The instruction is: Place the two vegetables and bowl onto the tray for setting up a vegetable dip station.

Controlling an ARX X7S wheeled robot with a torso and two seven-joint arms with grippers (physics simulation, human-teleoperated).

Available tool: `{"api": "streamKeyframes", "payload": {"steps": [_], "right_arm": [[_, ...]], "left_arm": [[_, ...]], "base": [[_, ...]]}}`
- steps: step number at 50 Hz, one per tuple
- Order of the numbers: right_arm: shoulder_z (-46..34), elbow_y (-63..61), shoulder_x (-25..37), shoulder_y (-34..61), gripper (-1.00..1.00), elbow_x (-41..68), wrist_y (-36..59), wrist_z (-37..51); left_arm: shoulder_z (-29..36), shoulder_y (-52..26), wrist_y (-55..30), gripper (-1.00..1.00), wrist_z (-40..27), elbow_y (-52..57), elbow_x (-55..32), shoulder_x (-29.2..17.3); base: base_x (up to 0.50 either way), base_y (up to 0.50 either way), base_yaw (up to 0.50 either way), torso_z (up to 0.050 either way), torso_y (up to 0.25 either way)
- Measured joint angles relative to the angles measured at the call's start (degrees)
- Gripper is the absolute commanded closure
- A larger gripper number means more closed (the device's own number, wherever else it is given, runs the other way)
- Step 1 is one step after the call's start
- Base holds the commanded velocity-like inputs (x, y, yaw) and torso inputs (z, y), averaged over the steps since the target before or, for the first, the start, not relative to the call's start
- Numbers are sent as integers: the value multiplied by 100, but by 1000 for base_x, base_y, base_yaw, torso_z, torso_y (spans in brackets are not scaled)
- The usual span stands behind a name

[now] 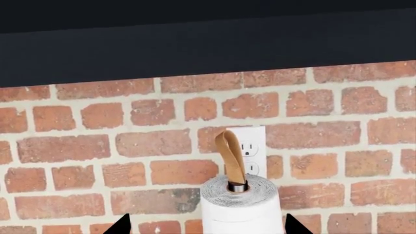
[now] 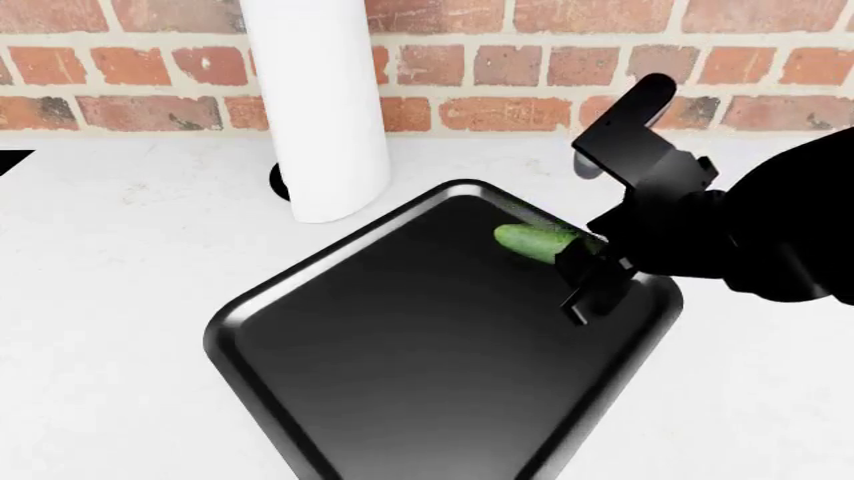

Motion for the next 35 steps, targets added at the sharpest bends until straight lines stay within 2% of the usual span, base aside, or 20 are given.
{"api": "streamKeyframes", "payload": {"steps": [35], "right_arm": [[57,424,180,282,-100,-73,-142,313]], "left_arm": [[35,-15,21,-100,-7,16,-12,-14]], "base": [[0,0,0,0,0]]}}
